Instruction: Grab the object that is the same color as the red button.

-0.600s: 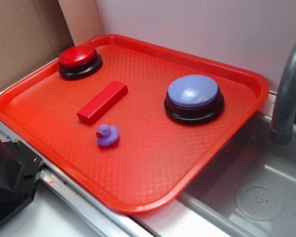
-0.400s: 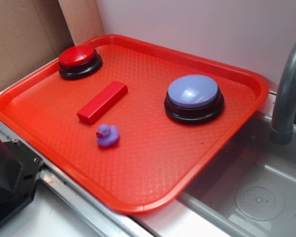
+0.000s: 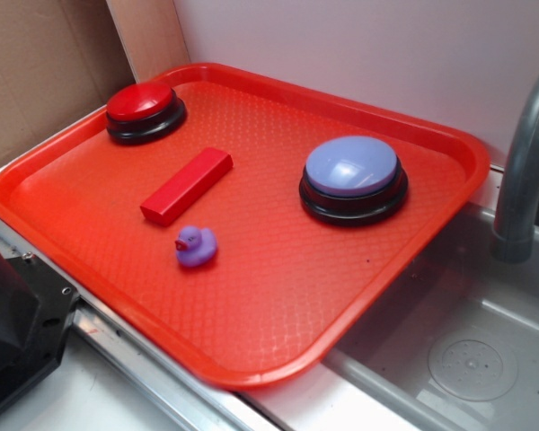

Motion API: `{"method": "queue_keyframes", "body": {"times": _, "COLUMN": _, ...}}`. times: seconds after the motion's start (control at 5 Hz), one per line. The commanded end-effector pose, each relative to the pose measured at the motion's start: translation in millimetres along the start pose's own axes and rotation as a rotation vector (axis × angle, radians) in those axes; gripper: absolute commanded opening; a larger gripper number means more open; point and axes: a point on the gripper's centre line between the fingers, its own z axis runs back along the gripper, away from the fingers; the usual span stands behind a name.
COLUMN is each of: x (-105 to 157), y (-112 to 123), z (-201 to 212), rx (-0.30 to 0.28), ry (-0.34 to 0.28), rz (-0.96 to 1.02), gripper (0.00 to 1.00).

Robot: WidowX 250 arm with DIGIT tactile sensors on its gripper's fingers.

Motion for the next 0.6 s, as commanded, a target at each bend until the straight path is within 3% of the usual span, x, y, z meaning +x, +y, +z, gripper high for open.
{"method": "queue_keyframes", "body": {"times": 0.0, "x": 63.7, "y": -3.1, "z": -36.5, "rx": -0.020, "ry": 0.002, "rz": 0.143, "gripper": 1.00}}
{"method": "queue_keyframes", "body": {"times": 0.4, "x": 70.8, "y": 25.6, "z": -119.9, "rx": 0.008, "ry": 0.021, "rz": 0.603, "gripper": 1.00}}
